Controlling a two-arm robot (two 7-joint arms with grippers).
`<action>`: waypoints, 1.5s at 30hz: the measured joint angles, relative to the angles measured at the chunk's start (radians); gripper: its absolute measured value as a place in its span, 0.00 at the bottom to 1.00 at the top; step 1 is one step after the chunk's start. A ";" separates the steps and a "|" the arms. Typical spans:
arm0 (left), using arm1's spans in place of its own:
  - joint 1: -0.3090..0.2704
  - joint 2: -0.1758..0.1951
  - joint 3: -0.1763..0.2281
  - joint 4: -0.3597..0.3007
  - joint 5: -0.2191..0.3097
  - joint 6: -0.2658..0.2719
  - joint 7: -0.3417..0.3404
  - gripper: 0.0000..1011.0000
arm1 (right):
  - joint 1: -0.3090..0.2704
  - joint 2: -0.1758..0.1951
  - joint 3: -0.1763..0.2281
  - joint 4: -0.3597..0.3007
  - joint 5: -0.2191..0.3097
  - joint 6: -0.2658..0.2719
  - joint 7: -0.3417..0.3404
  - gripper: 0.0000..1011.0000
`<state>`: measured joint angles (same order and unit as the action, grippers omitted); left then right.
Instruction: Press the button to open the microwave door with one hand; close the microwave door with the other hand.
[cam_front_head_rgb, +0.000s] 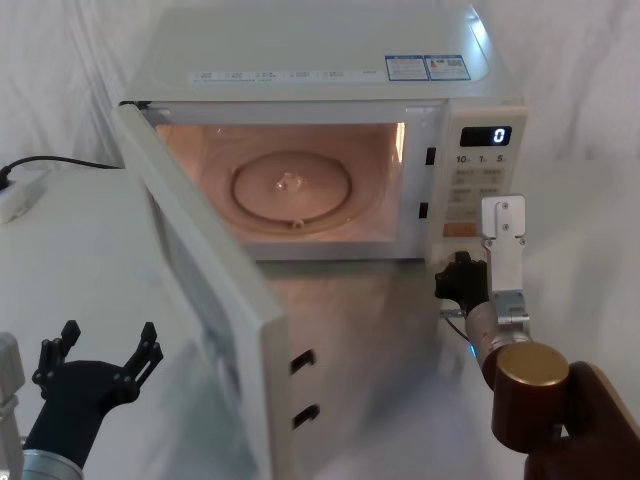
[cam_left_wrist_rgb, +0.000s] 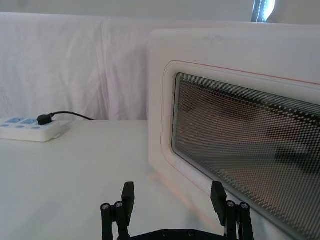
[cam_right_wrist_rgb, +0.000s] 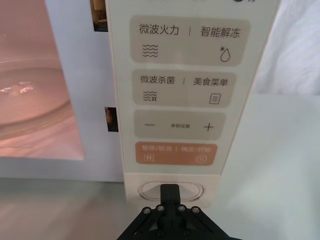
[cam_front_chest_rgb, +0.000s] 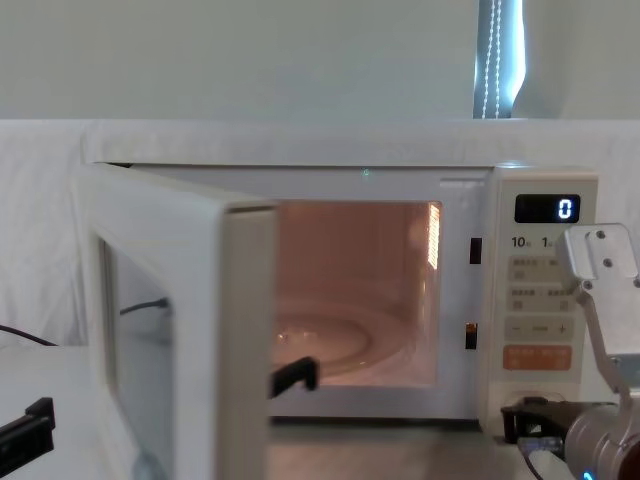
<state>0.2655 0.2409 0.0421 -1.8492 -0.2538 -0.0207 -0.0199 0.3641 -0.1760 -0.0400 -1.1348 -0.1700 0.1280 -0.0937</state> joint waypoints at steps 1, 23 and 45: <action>0.000 0.000 0.000 0.000 0.000 0.000 0.000 0.99 | -0.012 0.002 -0.004 -0.021 -0.002 0.006 0.005 0.00; 0.000 0.000 0.000 0.000 0.000 0.000 0.000 0.99 | -0.178 0.057 -0.074 -0.317 -0.010 0.213 0.147 0.00; 0.000 0.000 0.000 0.000 0.000 0.000 0.000 0.99 | -0.382 0.109 -0.054 -0.575 0.064 0.123 0.186 0.00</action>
<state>0.2655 0.2410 0.0421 -1.8492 -0.2538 -0.0208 -0.0199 -0.0177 -0.0668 -0.0942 -1.7102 -0.1056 0.2514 0.0920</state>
